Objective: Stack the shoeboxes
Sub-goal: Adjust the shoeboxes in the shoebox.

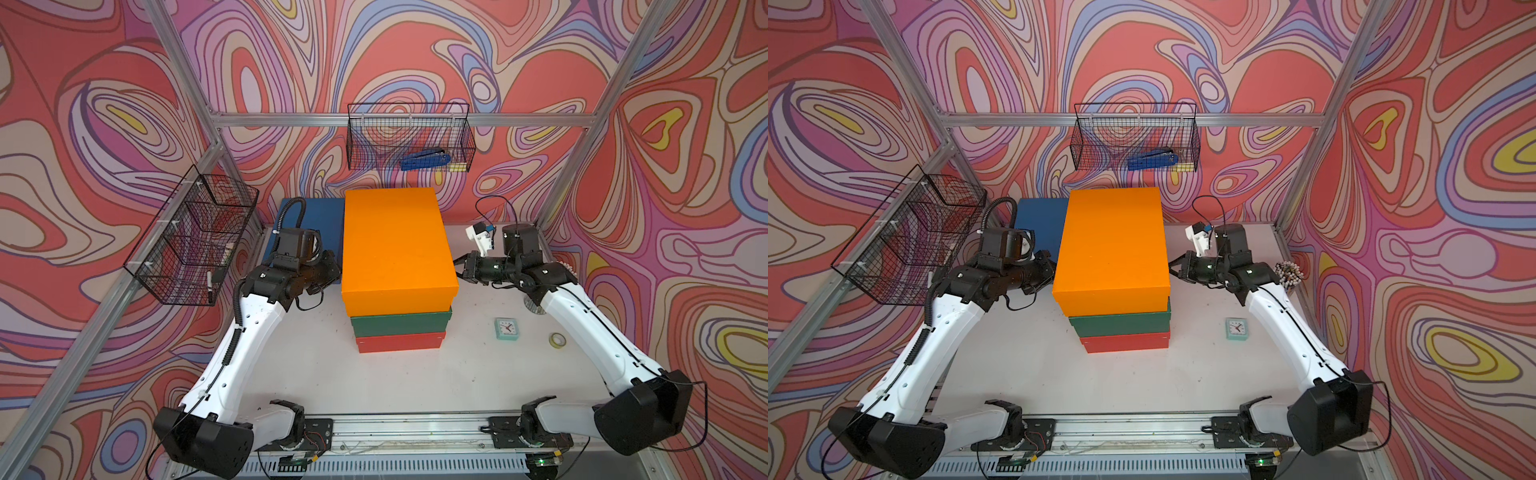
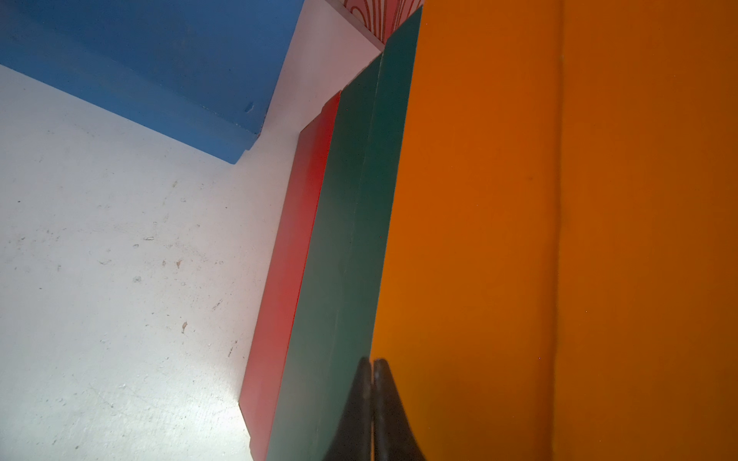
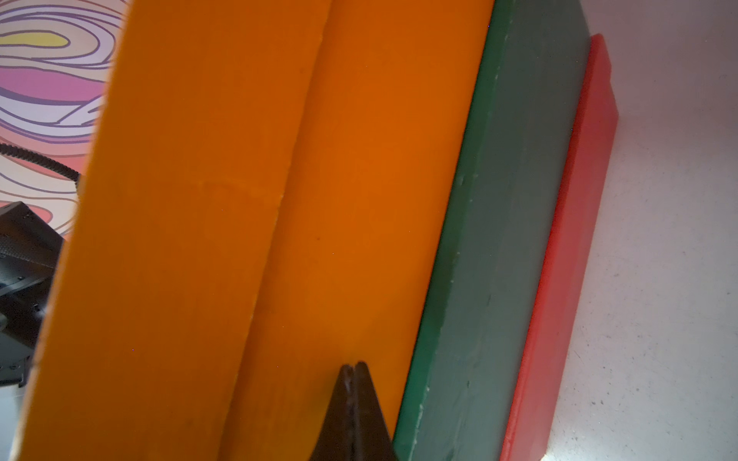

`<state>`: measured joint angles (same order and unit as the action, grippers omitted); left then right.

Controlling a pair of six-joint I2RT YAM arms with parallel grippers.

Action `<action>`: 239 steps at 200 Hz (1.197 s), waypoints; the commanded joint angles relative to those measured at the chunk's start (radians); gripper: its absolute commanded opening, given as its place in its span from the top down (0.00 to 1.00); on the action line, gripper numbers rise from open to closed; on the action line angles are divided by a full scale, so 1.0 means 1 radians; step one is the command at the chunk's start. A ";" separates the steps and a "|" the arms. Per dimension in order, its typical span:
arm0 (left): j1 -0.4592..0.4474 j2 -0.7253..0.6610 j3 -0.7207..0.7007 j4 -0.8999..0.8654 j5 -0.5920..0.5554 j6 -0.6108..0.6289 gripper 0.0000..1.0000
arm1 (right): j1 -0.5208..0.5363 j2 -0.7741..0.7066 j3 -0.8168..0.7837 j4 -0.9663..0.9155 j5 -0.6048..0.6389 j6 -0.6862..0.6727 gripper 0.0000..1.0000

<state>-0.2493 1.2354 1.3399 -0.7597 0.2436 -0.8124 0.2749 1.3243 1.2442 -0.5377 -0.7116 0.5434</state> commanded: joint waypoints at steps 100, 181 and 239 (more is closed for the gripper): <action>-0.049 0.023 0.027 0.022 0.003 -0.020 0.93 | -0.007 -0.037 -0.001 -0.010 0.001 -0.006 1.00; -0.045 -0.008 -0.001 -0.040 -0.076 0.007 0.93 | -0.032 -0.058 -0.005 -0.018 -0.012 0.001 1.00; -0.033 -0.007 0.000 -0.039 -0.069 0.002 0.93 | -0.031 -0.126 -0.041 -0.034 -0.029 0.017 1.00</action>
<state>-0.2871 1.2453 1.3464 -0.7757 0.1890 -0.8154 0.2436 1.2446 1.2198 -0.5552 -0.7185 0.5579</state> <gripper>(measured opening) 0.070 0.042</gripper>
